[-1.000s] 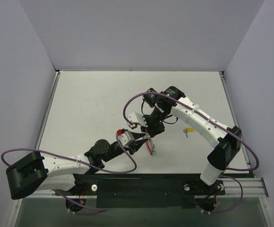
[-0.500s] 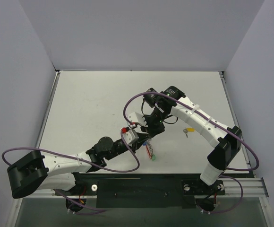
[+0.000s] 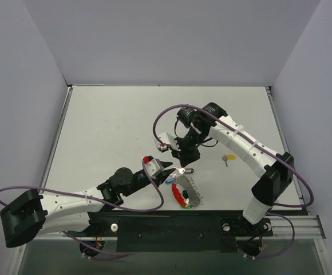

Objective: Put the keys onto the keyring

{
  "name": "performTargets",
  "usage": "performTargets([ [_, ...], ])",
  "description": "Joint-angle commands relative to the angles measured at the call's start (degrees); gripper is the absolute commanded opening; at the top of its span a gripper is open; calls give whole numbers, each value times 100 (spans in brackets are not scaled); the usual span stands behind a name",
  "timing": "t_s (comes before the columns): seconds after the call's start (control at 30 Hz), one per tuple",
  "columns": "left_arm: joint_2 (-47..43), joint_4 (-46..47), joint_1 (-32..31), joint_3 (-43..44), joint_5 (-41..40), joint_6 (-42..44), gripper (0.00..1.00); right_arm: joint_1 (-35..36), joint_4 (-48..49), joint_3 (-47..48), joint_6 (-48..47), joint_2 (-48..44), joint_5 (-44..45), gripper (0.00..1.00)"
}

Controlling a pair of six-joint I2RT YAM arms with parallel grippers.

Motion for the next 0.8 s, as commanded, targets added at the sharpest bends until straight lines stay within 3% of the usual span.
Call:
performTargets([
  [0.0, -420, 215, 14, -312, -494, -411, 40, -702, -258, -323, -280, -124, -1219, 0],
  [0.07, -482, 399, 58, -567, -706, -692, 52, -1036, -223, -517, -412, -106, -1545, 2],
  [0.2, -404, 348, 242, -525, -857, -1395, 64, -1265, -39, -904, -587, -36, -1616, 13],
  [0.47, -25, -242, 849, -260, -373, -2627, 66, -1625, 242, -1353, -501, 70, -1651, 15],
  [0.77, -166, -866, 1429, 55, -31, -3128, 71, -2284, 2217, -2370, 1615, -984, -614, 18],
])
